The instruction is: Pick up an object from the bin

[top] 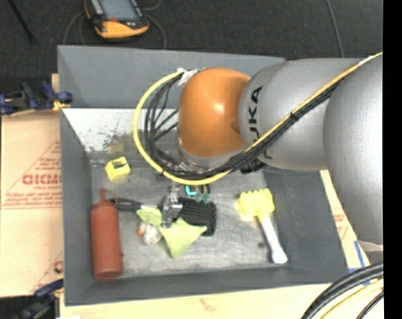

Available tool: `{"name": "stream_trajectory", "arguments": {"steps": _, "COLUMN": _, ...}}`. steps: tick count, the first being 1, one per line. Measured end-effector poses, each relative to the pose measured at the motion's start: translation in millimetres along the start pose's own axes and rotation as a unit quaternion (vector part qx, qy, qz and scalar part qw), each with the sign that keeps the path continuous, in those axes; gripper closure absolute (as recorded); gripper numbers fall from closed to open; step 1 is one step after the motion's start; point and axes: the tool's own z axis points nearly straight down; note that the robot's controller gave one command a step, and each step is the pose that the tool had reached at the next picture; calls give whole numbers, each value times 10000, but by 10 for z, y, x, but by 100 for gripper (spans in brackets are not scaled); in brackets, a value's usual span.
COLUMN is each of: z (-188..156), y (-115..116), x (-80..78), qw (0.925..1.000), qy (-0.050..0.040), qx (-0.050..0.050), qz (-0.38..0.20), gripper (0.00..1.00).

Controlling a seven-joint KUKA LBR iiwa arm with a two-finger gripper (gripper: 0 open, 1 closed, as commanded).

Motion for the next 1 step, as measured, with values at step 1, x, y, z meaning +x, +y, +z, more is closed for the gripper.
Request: {"name": "stream_trajectory", "arguments": {"steps": 1, "z": -12, "y": 101, "x": 9, "qw": 9999, "qy": -26, "qx": 13, "qz": -169, "gripper": 0}}
